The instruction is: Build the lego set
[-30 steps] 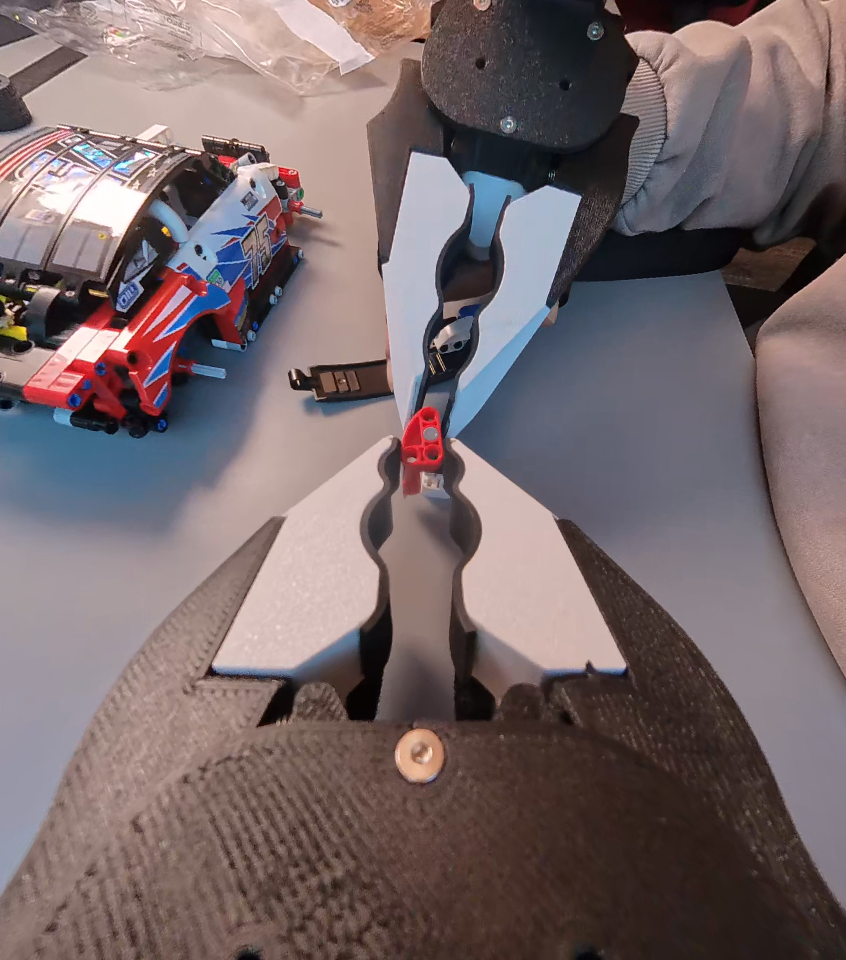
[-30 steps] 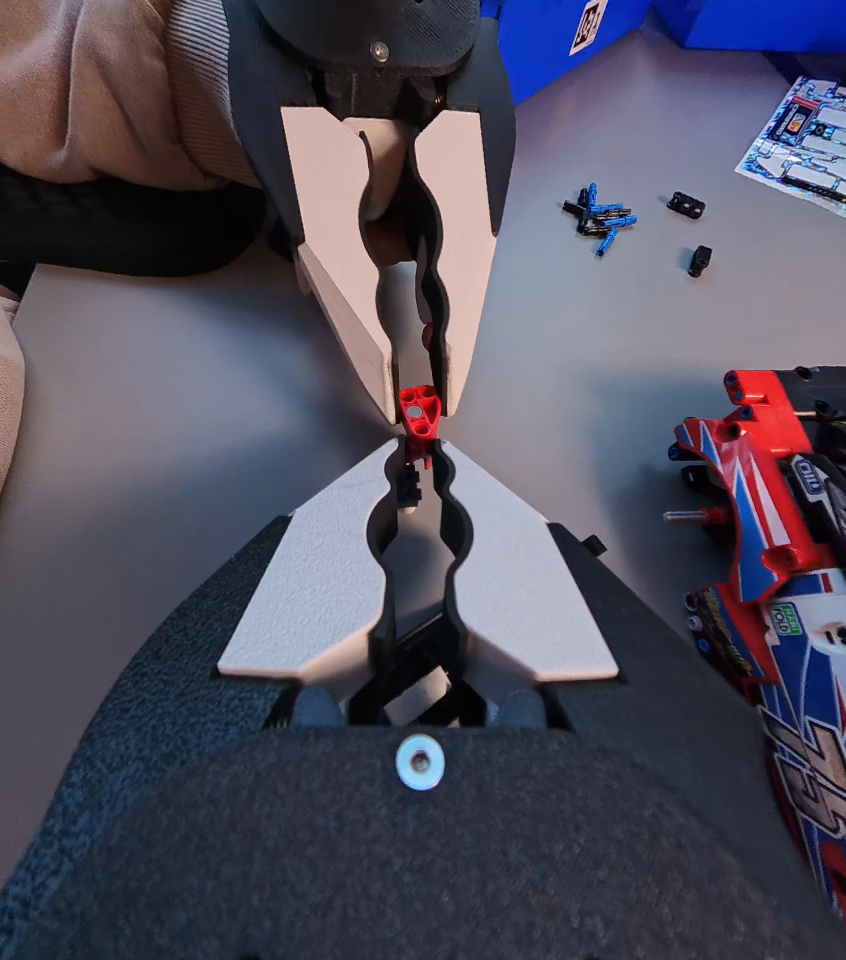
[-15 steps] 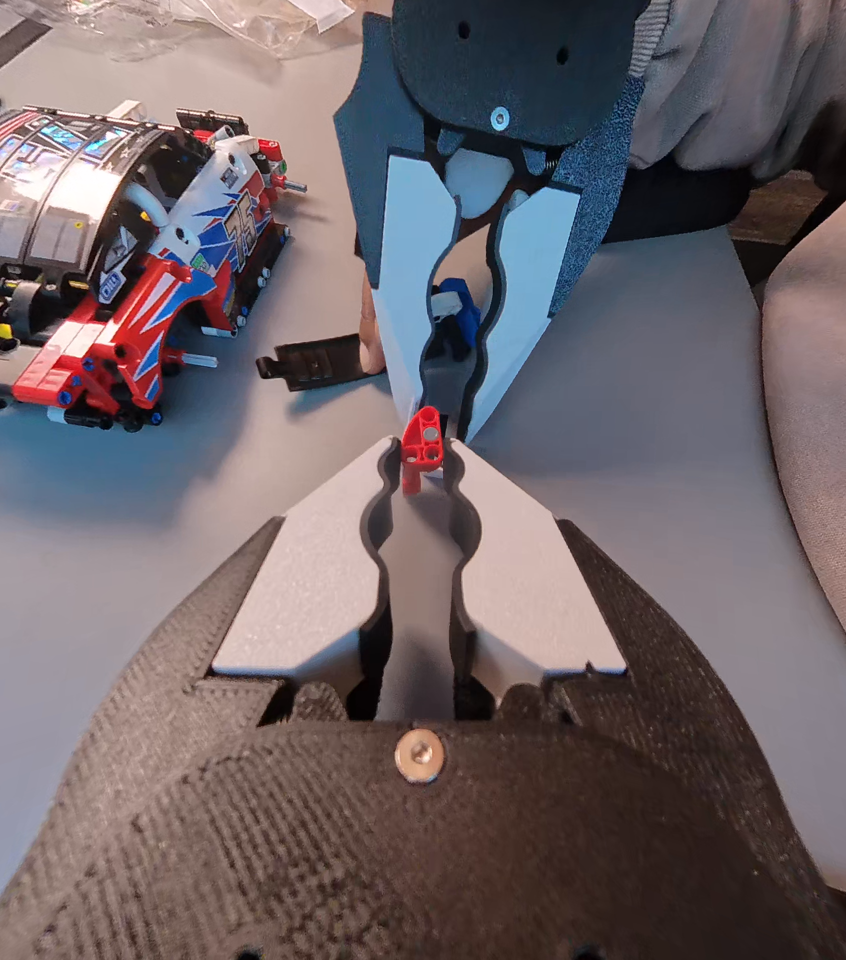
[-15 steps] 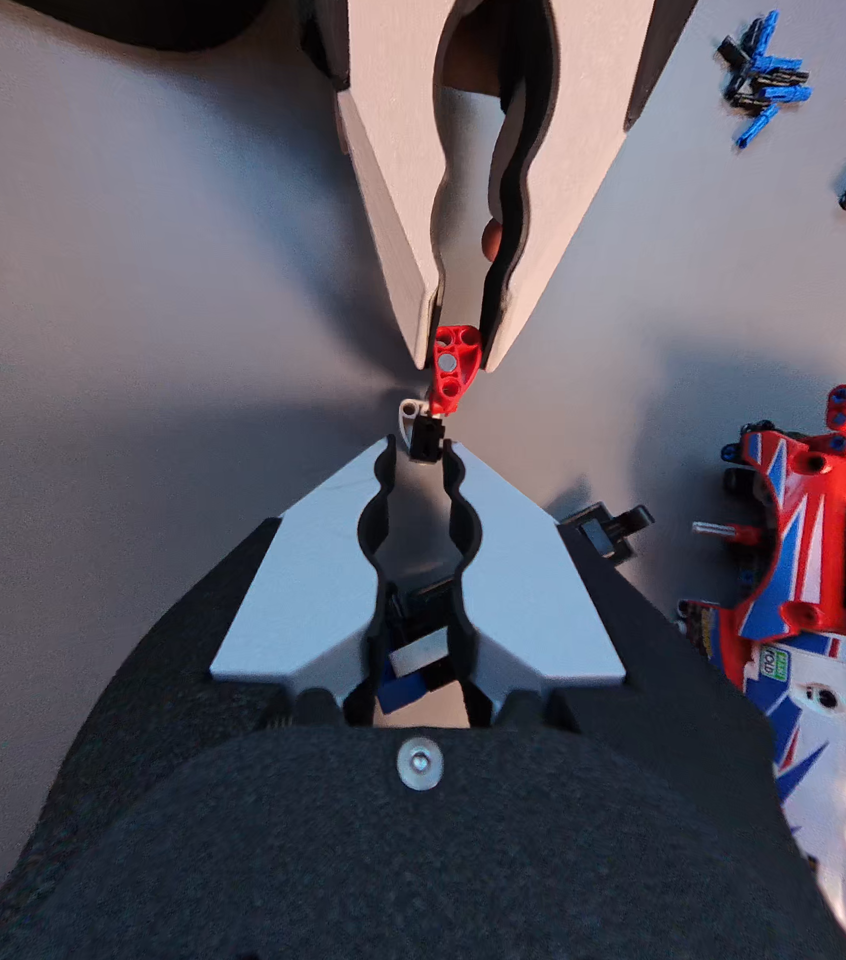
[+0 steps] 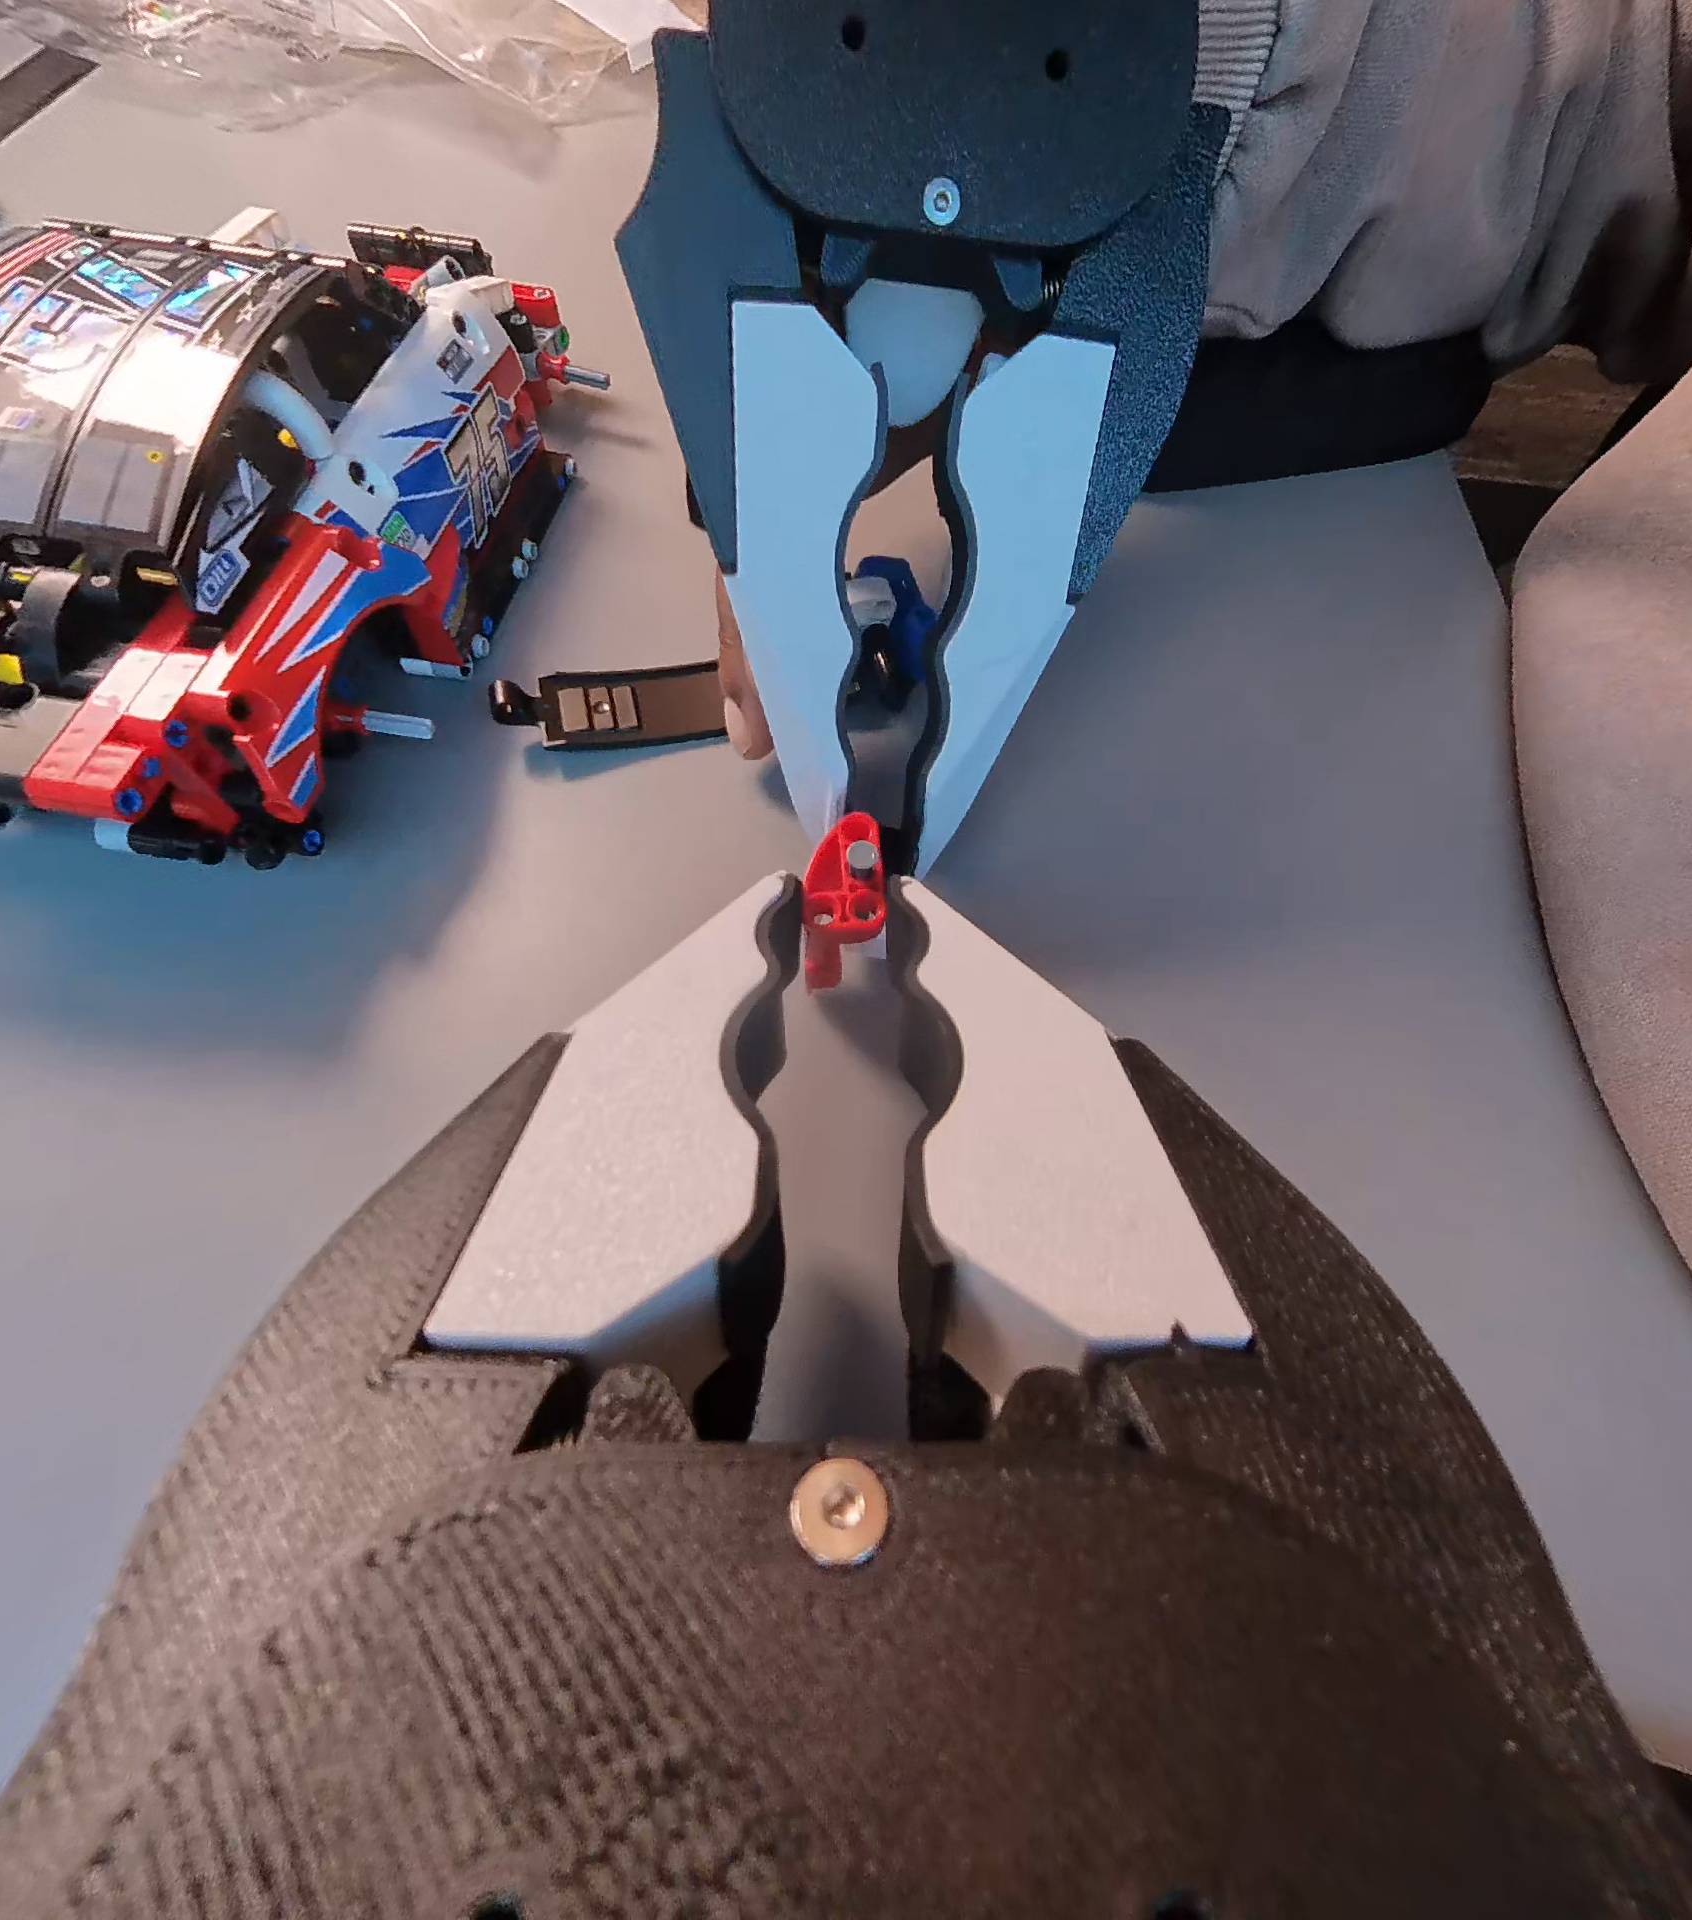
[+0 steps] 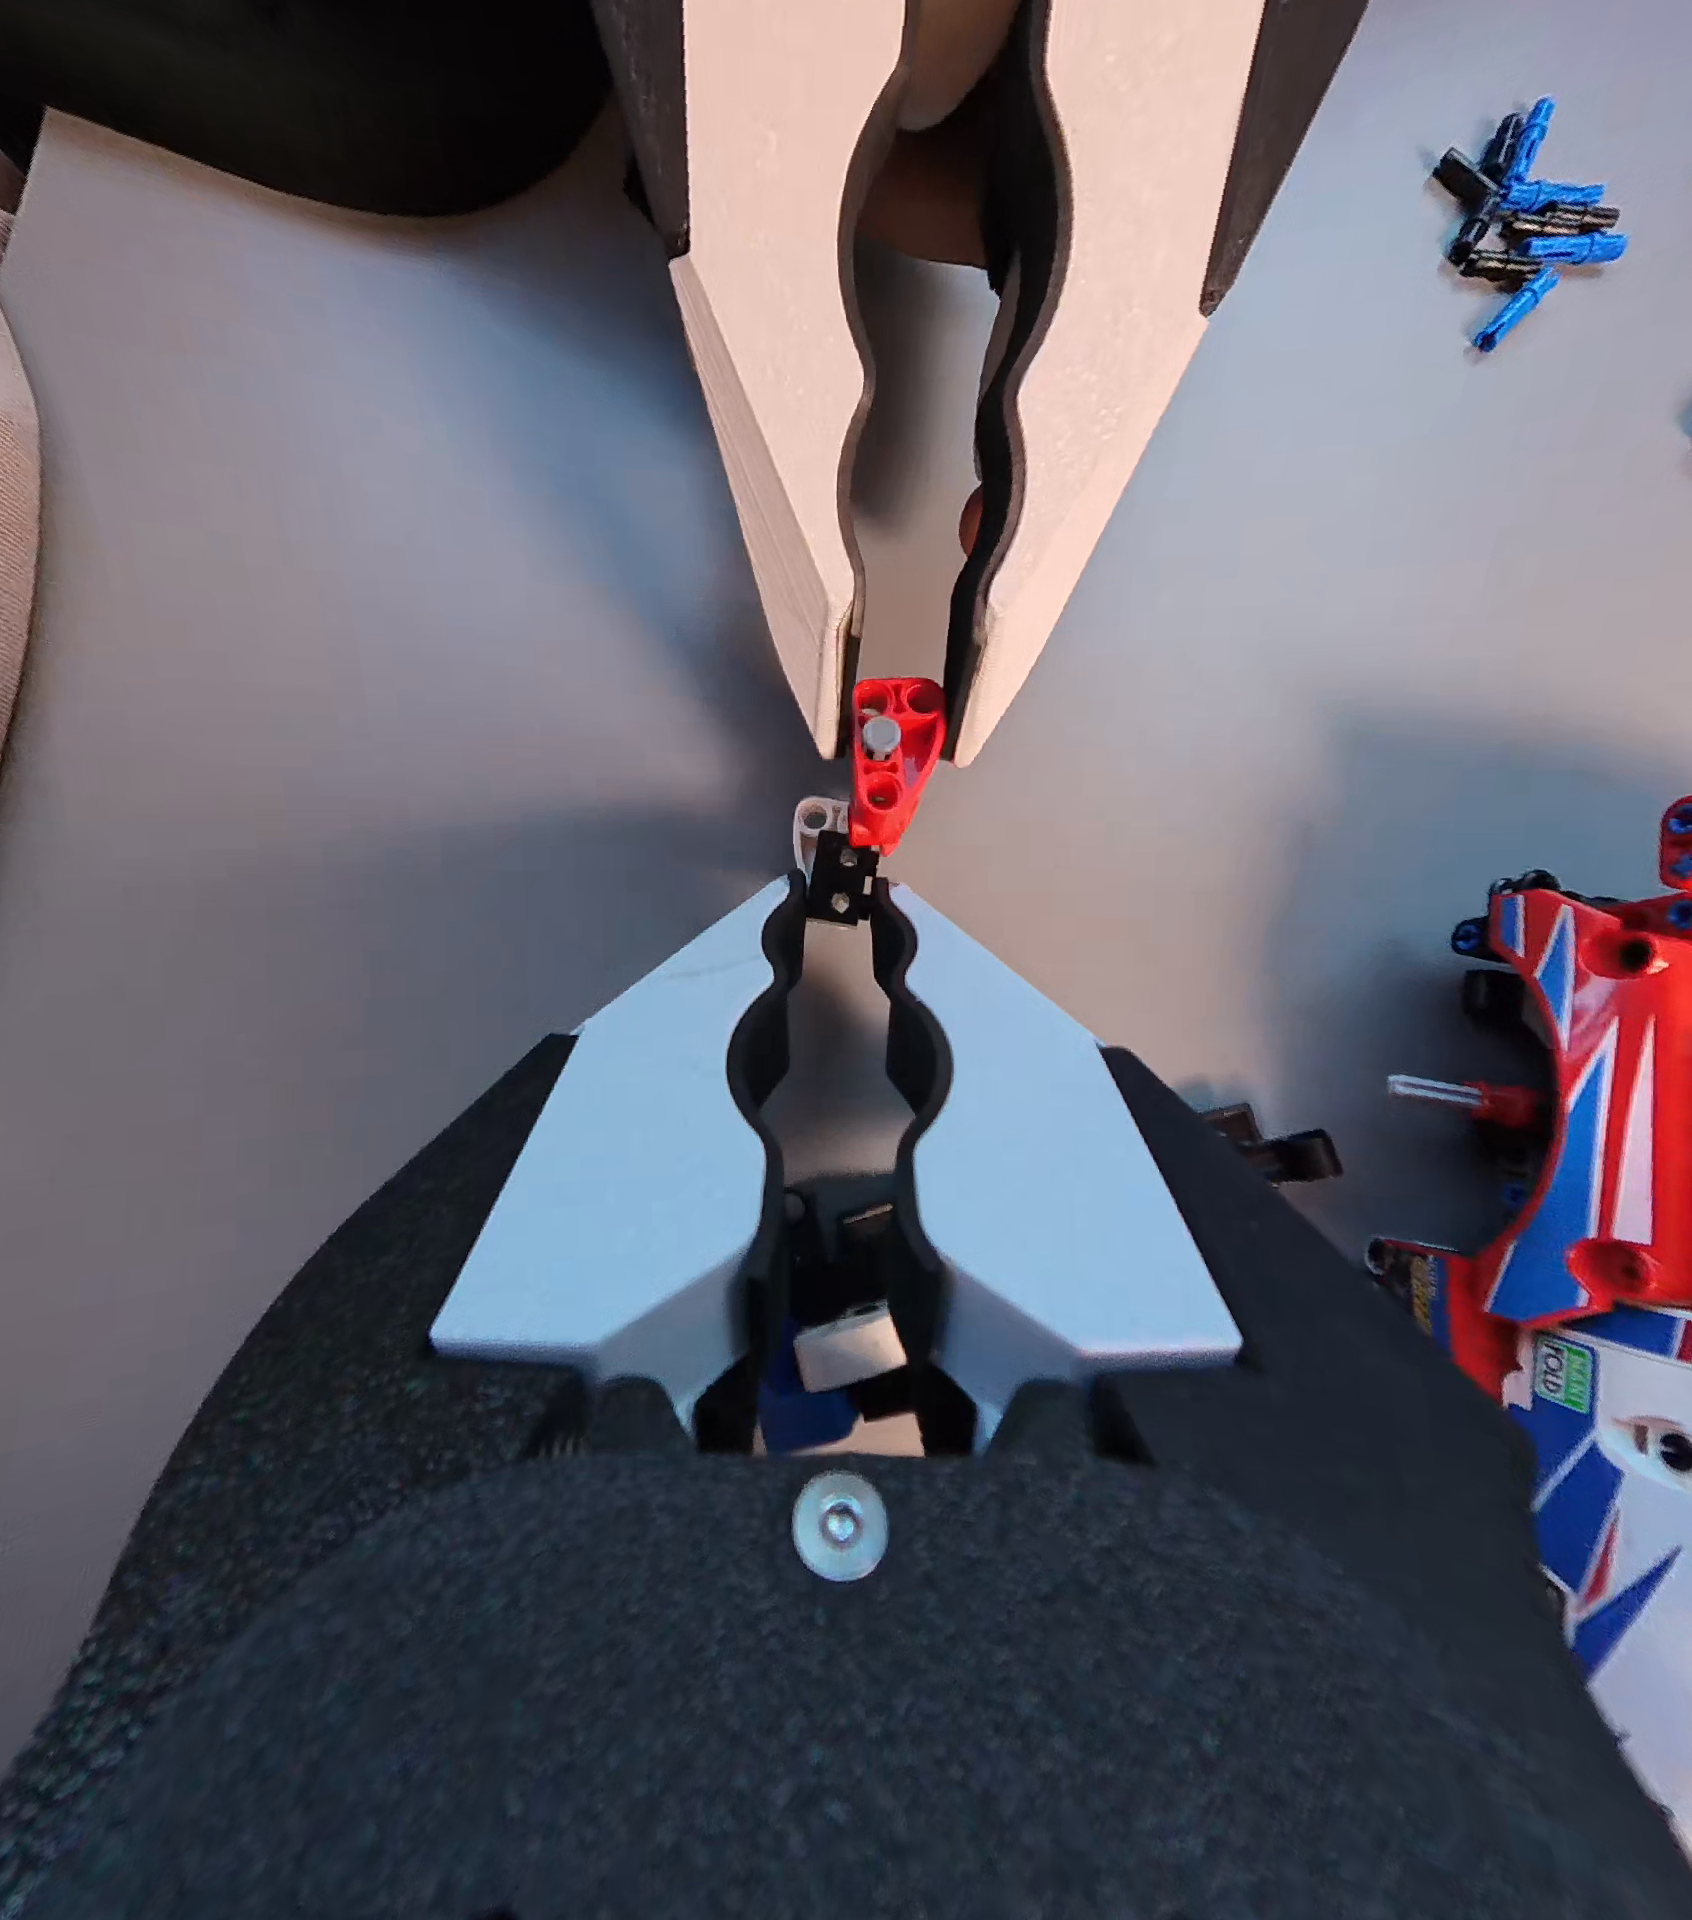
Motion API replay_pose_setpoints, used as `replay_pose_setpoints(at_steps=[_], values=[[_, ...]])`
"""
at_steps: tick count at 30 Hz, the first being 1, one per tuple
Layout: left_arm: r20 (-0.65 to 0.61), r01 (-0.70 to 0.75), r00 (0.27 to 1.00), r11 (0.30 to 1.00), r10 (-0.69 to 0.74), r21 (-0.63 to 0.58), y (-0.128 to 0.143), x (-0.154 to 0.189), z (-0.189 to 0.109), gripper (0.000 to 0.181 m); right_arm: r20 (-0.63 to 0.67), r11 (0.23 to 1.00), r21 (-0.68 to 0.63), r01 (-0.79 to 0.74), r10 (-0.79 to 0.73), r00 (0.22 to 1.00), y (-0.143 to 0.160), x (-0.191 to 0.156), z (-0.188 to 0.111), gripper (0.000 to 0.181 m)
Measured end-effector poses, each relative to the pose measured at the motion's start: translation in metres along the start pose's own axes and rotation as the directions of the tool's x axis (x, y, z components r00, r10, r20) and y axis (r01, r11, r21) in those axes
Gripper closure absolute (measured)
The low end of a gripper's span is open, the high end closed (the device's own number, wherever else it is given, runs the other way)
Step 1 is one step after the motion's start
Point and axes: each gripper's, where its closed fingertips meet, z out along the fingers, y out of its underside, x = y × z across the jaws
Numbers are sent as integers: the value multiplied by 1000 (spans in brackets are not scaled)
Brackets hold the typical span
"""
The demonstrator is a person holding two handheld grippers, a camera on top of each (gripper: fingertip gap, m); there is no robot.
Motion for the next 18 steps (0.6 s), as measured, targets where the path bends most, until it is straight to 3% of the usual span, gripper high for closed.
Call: replay_pose_setpoints(at_steps=[18], values=[[-1, -10, 1000, 1000, 10, -13, 1, 2, 2, 168, 2, 1000, 0, 8, -8, 1000, 0, -2, 4, 172]])
